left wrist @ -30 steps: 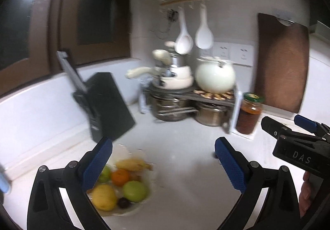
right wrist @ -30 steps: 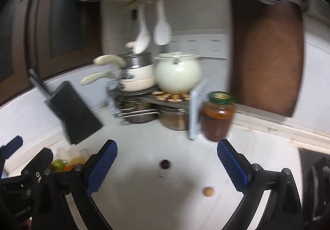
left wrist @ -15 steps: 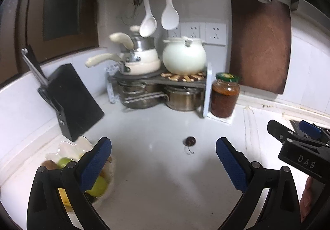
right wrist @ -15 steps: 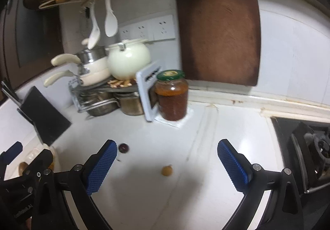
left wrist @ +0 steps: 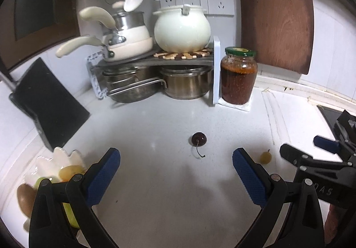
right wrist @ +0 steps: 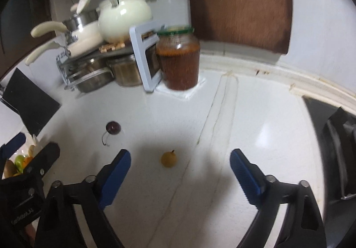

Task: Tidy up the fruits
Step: 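Withdraw both open tools and move toward the remaining cherry and loquat, then grasp the dark cherry with the left tool while the right tool grasps the loquat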

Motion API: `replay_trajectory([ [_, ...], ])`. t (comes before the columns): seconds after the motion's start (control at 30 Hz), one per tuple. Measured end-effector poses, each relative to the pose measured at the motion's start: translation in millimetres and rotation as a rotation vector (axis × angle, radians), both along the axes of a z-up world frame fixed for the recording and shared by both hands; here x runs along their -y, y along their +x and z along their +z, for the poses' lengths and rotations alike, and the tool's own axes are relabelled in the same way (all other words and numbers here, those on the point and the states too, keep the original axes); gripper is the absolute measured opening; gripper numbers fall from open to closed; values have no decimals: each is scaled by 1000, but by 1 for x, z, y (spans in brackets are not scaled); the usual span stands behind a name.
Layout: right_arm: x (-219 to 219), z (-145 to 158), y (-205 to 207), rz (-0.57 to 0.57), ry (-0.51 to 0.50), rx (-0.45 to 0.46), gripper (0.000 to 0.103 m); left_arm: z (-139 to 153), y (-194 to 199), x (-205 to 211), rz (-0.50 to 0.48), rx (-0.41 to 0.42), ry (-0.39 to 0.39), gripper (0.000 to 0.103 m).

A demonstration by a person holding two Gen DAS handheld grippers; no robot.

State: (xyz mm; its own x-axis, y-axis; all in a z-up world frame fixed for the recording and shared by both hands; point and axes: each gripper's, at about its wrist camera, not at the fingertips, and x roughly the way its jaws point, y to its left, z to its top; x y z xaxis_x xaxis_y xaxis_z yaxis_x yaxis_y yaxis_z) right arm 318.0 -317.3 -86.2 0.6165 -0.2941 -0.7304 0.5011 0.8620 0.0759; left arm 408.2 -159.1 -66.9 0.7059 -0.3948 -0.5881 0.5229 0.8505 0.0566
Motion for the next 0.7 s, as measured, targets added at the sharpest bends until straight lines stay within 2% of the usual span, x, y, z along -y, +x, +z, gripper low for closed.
replay_trajectory([
  [0.13,8,-16,13,-7,66,-35,80,-8,20,15,-36,-20,14,101],
  [0.3,10,-28,25,-11,75,-65,73,-24,42,32,-66,-60,52,98],
  [0.53,12,-44,40,-40,115,-114,66,-48,68,50,-101,-173,57,90],
  [0.7,16,-53,47,-66,173,-140,60,-55,81,63,-113,-183,70,87],
])
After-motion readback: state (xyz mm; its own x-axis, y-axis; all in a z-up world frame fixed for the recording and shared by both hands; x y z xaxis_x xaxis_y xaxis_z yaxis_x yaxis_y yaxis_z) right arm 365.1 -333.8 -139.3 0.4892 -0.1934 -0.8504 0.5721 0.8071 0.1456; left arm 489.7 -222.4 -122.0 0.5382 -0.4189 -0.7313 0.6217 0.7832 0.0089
